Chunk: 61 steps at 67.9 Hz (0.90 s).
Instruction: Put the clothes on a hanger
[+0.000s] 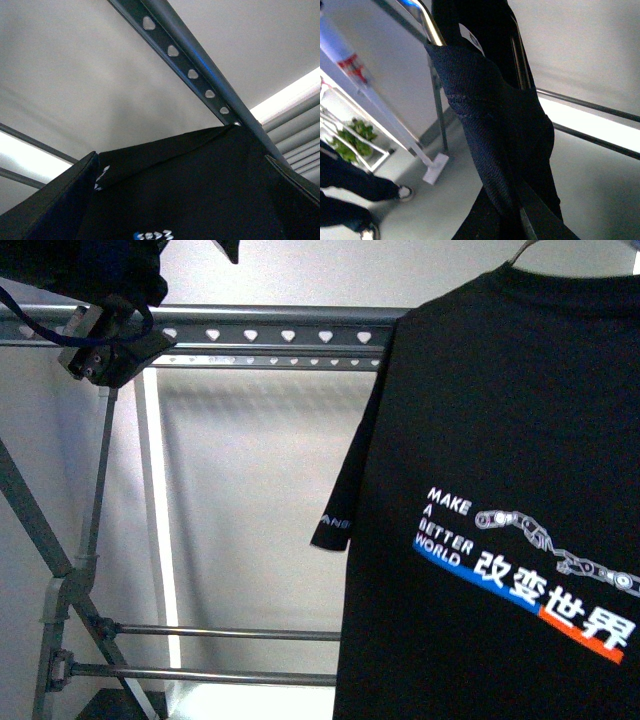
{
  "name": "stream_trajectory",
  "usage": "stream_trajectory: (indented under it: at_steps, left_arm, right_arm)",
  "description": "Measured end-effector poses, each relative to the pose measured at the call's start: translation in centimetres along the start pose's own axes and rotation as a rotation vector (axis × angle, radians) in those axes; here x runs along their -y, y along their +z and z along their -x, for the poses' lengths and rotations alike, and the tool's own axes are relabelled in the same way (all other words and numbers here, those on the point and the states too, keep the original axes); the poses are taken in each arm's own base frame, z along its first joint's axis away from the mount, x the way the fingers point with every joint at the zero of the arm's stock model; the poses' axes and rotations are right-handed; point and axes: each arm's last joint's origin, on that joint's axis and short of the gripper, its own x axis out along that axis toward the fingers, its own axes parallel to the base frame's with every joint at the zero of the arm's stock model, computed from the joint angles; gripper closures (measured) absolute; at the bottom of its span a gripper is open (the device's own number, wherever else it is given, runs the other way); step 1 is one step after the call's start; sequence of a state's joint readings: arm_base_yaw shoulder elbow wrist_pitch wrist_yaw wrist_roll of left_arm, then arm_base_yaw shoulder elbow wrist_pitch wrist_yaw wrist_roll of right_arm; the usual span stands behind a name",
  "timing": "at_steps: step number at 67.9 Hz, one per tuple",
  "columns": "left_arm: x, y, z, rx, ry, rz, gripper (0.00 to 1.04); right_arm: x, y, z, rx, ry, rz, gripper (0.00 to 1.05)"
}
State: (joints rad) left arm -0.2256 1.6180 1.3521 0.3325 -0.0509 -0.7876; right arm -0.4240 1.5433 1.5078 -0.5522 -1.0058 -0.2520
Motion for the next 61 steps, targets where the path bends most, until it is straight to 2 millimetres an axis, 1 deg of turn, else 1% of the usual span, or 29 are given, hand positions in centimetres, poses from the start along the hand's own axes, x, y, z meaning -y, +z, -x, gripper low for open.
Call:
stream_trajectory:
  at_steps: [4,7,8,10,11,12,13,15,17,18,22,26,33,37,42,45,50,61]
  left_arm:
    - [0.0,-0.3,-0.1,-0.014,0.011,-0.023,0.07]
    - [-0.1,-0.5,0.1,0.011,0.077,-0.121,0.13]
    - [-0.4,-0.6,0.4,0.028,0.109,-0.183,0.17]
    - [-0.7,-0.8,0.8,0.042,0.134,-0.232,0.20]
    - [-1.0,-1.0,1.3,0.046,0.149,-0.295,0.24]
    - [-1.2,-1.1,1.6,0.043,0.151,-0.344,0.26]
    - [-1.4,-1.2,1.9,0.045,0.156,-0.360,0.27]
    - [-2.0,-1.5,2.9,0.040,0.160,-0.465,0.33]
    - [-2.7,-1.7,3.9,0.039,0.162,-0.530,0.38]
    - [-3.4,-2.0,4.9,0.038,0.165,-0.603,0.43]
    - [-4.6,-2.4,7.0,0.041,0.161,-0.681,0.54]
    - [-5.9,-3.0,8.7,0.040,0.169,-0.722,0.65]
    - [-8.0,-4.0,10.9,0.025,0.184,-0.759,0.81]
    - [-9.2,-4.7,12.3,0.012,0.193,-0.771,0.92]
    - [-10.2,-5.5,13.8,0.001,0.192,-0.777,1.03]
    - [-10.7,-5.8,14.6,0.000,0.190,-0.781,1.01]
    - [-11.3,-6.2,15.9,0.000,0.186,-0.785,1.01]
    - [-12.7,-7.1,18.3,-0.001,0.192,-0.788,1.01]
  right_arm:
    - [0.0,0.6,0.5,0.035,-0.016,-0.070,1.01]
    - [0.1,0.8,0.7,0.053,-0.021,-0.144,1.01]
    - [0.2,0.9,0.8,0.062,-0.023,-0.175,1.01]
    - [0.2,1.0,0.9,0.069,-0.025,-0.197,1.01]
    - [0.2,1.1,0.9,0.075,-0.024,-0.238,1.01]
    - [0.3,1.1,0.9,0.078,-0.024,-0.243,1.01]
    - [0.3,1.2,0.9,0.081,-0.024,-0.268,1.01]
    - [0.4,1.2,0.9,0.089,-0.024,-0.310,1.01]
    - [0.5,1.3,0.8,0.098,-0.024,-0.347,1.01]
    - [0.6,1.4,0.8,0.105,-0.024,-0.374,1.01]
    - [0.7,1.4,0.7,0.118,-0.022,-0.438,1.01]
    - [0.8,1.3,0.5,0.128,-0.014,-0.491,1.01]
    - [0.8,0.8,-0.2,0.137,0.007,-0.570,1.01]
    - [0.7,0.2,-0.7,0.140,0.021,-0.608,1.01]
    - [0.5,-0.7,-1.1,0.142,0.032,-0.629,1.01]
    - [0.3,-1.2,-1.2,0.147,0.035,-0.637,1.01]
    - [-0.1,-1.9,-0.9,0.161,0.039,-0.641,1.01]
    - [-1.3,-2.9,0.9,0.224,0.040,-0.629,1.01]
